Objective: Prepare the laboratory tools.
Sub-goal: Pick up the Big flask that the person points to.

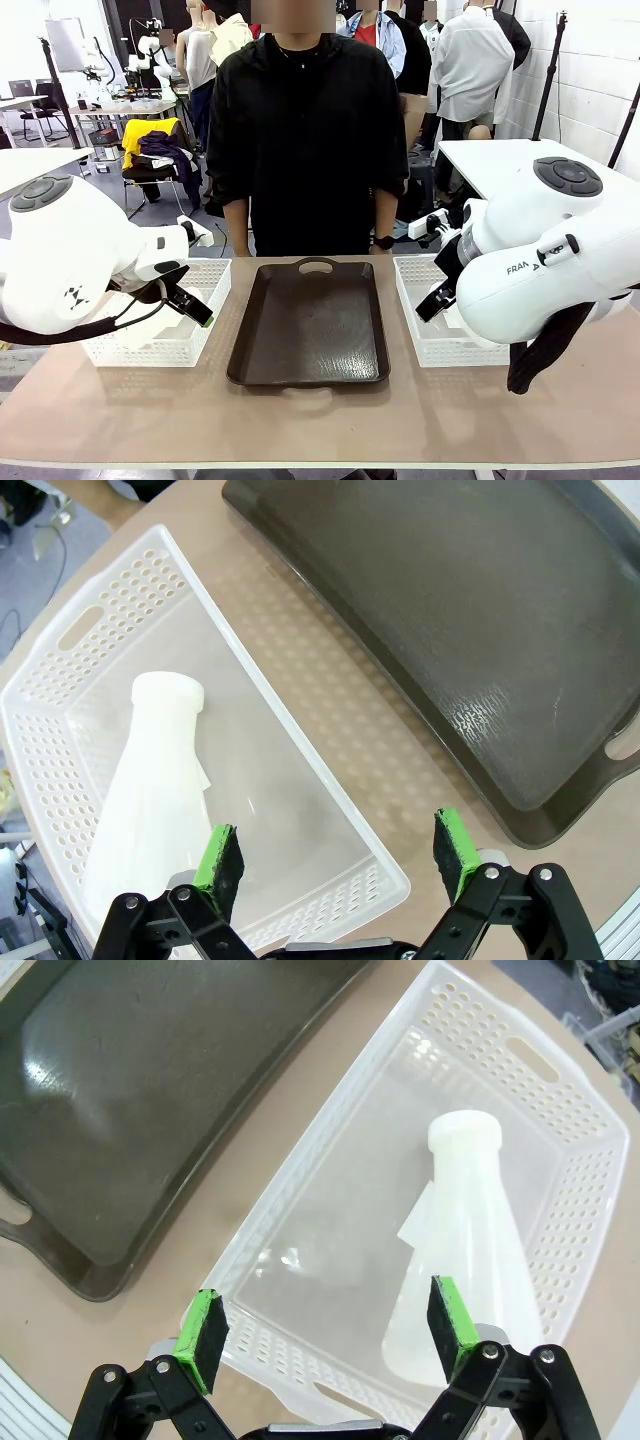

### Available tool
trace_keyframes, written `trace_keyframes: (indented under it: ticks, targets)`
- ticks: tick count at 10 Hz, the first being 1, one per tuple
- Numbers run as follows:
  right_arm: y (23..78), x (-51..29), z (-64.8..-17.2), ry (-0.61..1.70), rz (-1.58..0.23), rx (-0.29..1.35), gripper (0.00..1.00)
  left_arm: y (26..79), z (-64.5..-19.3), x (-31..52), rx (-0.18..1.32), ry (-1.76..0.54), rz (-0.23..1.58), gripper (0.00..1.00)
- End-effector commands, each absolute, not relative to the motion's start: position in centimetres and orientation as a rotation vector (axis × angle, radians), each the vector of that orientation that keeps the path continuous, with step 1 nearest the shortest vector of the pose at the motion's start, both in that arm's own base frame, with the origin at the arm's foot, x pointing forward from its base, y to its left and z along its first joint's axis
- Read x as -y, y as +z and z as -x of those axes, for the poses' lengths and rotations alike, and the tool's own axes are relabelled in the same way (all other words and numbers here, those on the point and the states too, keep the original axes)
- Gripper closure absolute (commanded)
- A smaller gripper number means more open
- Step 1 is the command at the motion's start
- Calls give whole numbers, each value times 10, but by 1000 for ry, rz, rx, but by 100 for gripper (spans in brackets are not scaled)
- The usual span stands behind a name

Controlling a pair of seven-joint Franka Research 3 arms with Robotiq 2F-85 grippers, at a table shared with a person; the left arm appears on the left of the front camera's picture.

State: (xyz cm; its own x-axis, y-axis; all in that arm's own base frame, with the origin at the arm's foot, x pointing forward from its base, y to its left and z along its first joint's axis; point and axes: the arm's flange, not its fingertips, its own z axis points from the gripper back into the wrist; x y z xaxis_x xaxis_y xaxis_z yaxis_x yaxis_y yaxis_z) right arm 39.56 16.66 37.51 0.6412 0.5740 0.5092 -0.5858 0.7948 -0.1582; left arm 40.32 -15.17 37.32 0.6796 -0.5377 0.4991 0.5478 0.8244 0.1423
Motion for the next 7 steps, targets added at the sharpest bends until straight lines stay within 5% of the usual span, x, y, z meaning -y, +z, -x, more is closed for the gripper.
trace_keyframes:
  ticks: [1,7]
  targets:
    - [396,-153,-397,652,-77,553,0,394,-404,132,595,-582,19,0]
    - [465,-80,-386,744,-325,561,0,463,-421,47,683,-574,416,0]
